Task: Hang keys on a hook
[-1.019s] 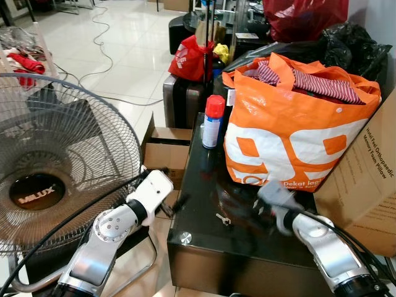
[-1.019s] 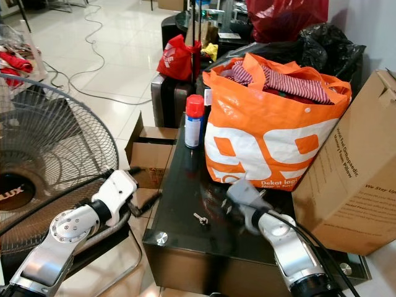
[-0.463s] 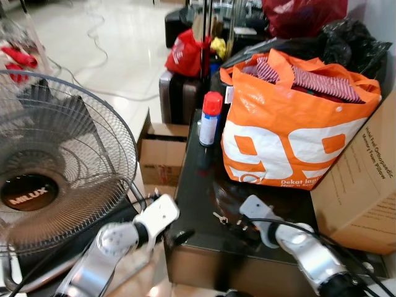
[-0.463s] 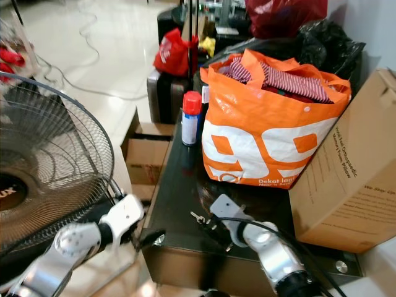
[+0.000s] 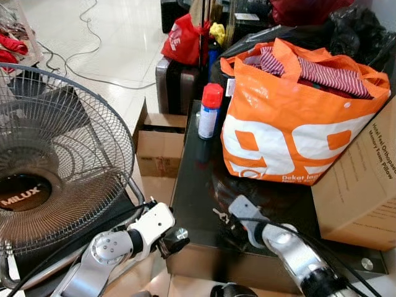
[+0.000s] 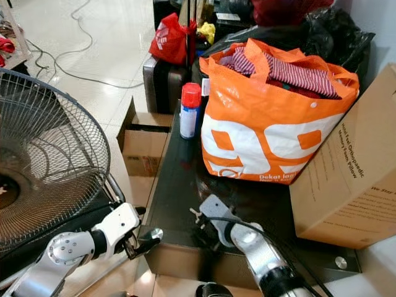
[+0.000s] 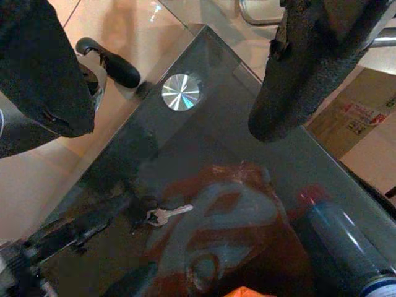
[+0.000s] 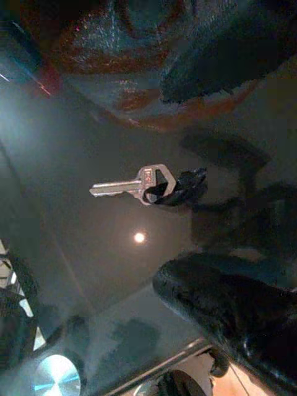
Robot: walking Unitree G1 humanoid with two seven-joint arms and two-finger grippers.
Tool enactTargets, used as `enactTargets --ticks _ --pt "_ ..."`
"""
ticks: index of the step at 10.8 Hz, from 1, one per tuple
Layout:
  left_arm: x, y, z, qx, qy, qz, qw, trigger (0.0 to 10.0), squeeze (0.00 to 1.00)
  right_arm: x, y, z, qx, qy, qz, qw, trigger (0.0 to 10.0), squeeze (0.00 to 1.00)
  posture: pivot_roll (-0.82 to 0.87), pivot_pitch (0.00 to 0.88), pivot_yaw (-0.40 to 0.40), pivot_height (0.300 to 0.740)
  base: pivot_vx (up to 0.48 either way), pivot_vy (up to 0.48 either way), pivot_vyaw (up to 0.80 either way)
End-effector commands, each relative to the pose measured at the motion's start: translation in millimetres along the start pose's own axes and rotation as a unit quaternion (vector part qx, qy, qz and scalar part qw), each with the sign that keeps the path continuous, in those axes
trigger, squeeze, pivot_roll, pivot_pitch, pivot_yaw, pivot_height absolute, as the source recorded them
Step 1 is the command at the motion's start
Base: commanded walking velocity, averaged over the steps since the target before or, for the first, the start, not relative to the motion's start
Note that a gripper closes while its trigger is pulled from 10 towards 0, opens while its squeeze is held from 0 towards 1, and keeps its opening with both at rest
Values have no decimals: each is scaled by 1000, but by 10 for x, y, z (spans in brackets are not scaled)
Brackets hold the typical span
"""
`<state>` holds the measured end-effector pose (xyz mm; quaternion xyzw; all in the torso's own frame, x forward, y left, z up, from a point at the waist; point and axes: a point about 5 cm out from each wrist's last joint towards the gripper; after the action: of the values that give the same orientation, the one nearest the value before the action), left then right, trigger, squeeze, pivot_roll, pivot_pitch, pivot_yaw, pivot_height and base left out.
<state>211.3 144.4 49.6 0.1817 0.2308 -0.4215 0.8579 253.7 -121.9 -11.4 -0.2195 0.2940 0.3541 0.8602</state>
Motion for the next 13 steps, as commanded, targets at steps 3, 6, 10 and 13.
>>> enactTargets --ticks 3,6,10,13 --pt "-48 -15 14 6 4 -7 1000 10000 0 23 -33 -29 25 2 -16 1000 588 0 -48 147 -56 740 0 0 0" --pt "-44 -14 54 7 2 -7 1000 10000 0 37 -52 -53 22 5 -18 1000 0 0 -47 143 -55 740 0 0 0" --pt "-20 -17 80 6 1 -9 1000 10000 0 20 -103 -107 5 20 -13 1000 0 0 -51 126 -58 740 0 0 0" --pt "-8 -33 70 7 2 -11 1000 10000 0 -11 -111 -187 -2 32 -4 999 0 0 -54 109 -54 740 0 0 0"
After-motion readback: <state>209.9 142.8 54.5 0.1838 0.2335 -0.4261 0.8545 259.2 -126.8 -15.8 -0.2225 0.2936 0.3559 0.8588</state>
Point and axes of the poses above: a point about 5 cm out from each wrist's last joint towards the gripper, its own x axis pointing out of the wrist towards the gripper, its own z axis along the axis of the wrist's last joint, y = z × x, and after that the axes turned 3 degrees about -x, right-handed
